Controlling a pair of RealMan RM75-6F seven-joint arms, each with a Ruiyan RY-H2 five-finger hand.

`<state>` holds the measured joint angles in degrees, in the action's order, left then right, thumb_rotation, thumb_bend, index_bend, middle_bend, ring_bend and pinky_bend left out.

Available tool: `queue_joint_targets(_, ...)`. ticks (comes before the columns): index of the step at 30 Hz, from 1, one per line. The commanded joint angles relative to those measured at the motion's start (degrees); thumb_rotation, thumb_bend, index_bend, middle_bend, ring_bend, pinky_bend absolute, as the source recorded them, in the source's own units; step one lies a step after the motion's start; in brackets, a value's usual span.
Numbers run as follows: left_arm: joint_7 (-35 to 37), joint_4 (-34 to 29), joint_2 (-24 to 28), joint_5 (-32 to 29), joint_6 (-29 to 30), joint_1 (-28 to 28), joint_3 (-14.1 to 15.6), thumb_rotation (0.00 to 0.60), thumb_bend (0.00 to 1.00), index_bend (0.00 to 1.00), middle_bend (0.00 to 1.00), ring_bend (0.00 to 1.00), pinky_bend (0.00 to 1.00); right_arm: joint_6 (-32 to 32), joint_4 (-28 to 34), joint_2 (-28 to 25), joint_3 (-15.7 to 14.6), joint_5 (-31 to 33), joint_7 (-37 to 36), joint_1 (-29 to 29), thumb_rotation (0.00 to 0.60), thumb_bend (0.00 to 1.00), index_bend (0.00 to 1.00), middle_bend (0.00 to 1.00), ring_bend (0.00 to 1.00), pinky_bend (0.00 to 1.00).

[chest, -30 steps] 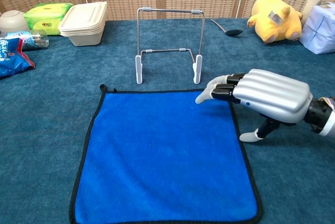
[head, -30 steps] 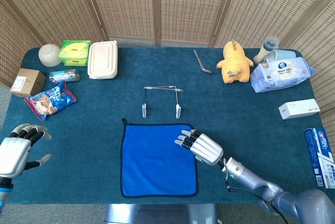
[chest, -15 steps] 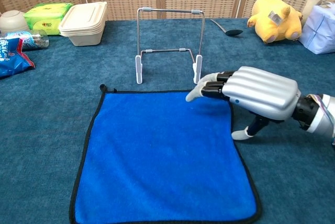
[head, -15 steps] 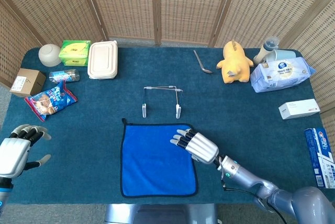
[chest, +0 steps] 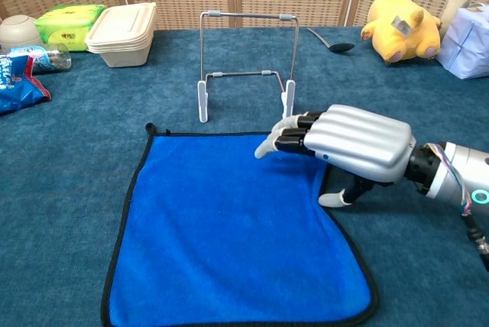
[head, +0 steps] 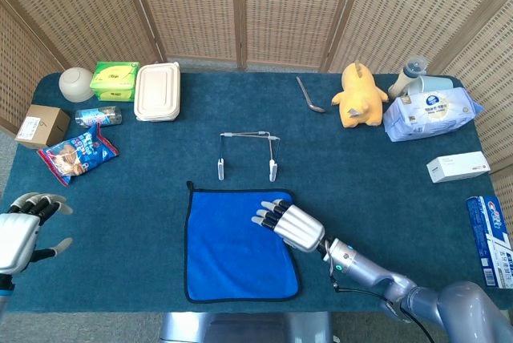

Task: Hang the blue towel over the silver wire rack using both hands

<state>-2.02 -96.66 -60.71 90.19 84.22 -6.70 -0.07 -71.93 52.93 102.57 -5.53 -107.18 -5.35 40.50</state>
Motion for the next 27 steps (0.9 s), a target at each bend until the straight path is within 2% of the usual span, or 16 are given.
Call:
queue_joint_targets(1,0.2,0.2,-0.1,0.0,0.0,0.0,0.0,0.6,0.25,0.4,0.34,0.28,0.21,-0.1,0.3,0.2,0.1,0.2,-0.1,0.1,0.6,0.07,0.19,0.24,0.17,0.28)
queue_joint_targets(17,1.6,1.4,-0.5,-0.3,-0.1,0.4,0.4,0.6,0.25,0.39,0.34,0.28,0.21,1.4,1.0,2.8,2.1,1.8,1.6,2.5,0.6,0.11,0.2,0.24,0.18,0.28)
queue_joint_targets(27,1.7,1.6,-1.2,0.2,0.0,0.3,0.4,0.6,0.25,0.39,0.34,0.28,0.21,1.5,5.8,-1.4,2.4,2.4,4.7,2.9,0.6,0.13,0.2,0.24,0.18,0.28)
